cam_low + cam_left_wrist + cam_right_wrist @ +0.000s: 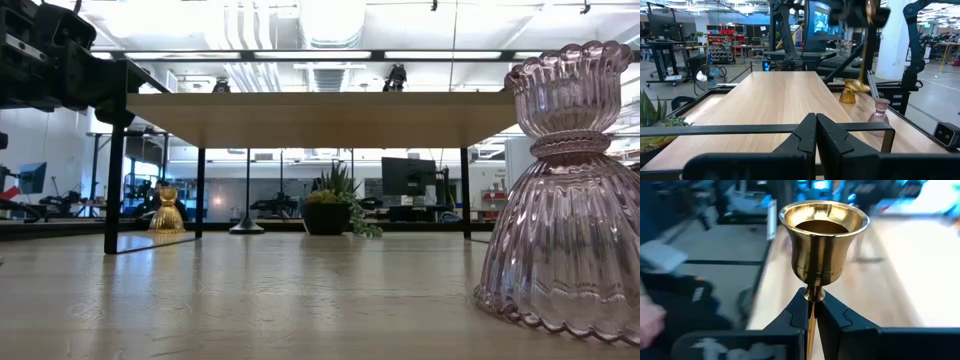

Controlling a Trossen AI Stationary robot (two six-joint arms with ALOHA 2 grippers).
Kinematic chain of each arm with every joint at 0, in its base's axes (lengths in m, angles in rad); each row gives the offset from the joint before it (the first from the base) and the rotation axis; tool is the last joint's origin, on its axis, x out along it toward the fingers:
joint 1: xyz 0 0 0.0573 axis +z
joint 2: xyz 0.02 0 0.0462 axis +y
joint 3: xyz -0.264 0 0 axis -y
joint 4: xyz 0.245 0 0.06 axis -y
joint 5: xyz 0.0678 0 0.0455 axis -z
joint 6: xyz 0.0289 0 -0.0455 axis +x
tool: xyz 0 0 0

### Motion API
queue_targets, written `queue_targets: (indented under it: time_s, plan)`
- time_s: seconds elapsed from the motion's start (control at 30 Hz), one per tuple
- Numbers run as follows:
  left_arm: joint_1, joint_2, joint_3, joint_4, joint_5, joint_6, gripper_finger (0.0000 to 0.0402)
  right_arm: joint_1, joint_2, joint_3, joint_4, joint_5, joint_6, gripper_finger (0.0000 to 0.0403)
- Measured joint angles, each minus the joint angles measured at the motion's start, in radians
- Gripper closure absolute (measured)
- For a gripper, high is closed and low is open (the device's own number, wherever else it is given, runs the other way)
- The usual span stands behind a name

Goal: Pick & Place candle stick holders
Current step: Put the right gold candle holder on the shelf

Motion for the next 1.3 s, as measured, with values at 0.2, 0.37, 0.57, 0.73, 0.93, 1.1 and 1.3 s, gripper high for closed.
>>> queue_targets:
  time_s: [0.2, 0.37, 0.57, 0.73, 0.93, 1.1, 1.3]
  plan:
    - [0.000, 0.000, 0.000, 0.000, 0.000, 0.000, 0.0387, -0.247, -0.013, 0.169, -0.057, -0.119, -0.269, 0.0390]
    - [0.000, 0.000, 0.000, 0.000, 0.000, 0.000, 0.0387, -0.454, -0.036, 0.219, -0.067, -0.281, -0.356, 0.0391]
    - [0.000, 0.000, 0.000, 0.000, 0.000, 0.000, 0.0387, -0.625, -0.088, 0.224, -0.068, -0.293, -0.401, 0.0391]
    - [0.000, 0.000, 0.000, 0.000, 0.000, 0.000, 0.0387, -0.764, -0.128, 0.188, -0.089, -0.340, -0.359, 0.0391]
    - [0.000, 0.000, 0.000, 0.000, 0.000, 0.000, 0.0387, -0.926, -0.142, 0.121, -0.017, -0.500, -0.329, 0.0391]
    - [0.000, 0.000, 0.000, 0.000, 0.000, 0.000, 0.0387, -1.009, -0.139, 0.056, 0.065, -0.578, -0.346, 0.0391]
    - [0.000, 0.000, 0.000, 0.000, 0.000, 0.000, 0.0387, -1.072, -0.159, -0.008, 0.090, -0.573, -0.350, 0.0391]
